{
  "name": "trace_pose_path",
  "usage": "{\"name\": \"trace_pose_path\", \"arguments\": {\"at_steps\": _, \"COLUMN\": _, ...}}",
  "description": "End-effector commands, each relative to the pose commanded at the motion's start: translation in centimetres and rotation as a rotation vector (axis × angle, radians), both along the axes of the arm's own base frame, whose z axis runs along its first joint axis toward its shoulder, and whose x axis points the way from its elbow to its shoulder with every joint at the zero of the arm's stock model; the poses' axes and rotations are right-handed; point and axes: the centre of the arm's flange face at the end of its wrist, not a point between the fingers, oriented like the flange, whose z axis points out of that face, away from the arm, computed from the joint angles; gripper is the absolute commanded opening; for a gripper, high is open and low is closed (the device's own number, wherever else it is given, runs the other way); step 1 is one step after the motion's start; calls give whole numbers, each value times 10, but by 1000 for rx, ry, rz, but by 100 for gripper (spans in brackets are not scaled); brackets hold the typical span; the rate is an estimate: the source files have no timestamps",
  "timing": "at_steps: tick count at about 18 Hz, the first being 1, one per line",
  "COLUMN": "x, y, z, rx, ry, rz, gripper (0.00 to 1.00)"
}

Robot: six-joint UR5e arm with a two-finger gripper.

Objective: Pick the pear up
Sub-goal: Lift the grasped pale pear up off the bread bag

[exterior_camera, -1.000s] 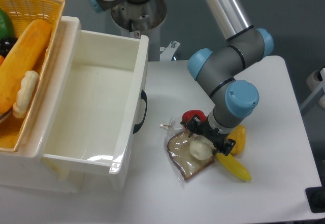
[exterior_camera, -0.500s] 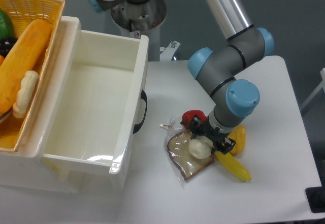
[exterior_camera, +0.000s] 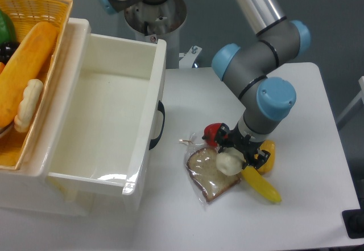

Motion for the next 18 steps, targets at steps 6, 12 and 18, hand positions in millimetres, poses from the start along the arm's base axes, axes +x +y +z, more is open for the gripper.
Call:
{"name": "trace_pose_path", "arguments": {"at_steps": 6, "x": 17, "y": -10, "z": 37, "rx": 2, "ry": 1, "rz": -61, "gripper": 58}}
{"name": "trace_pose_path", "arguments": {"at_steps": 12, "x": 21, "y": -26, "z": 59, "rx": -3, "ry": -10, "rz": -87, "gripper": 58}}
{"name": "trace_pose_path", "arguments": {"at_steps": 18, "x": 18, "y": -45, "z": 68, "rx": -9, "ry": 9, "rz": -96, "gripper": 58}}
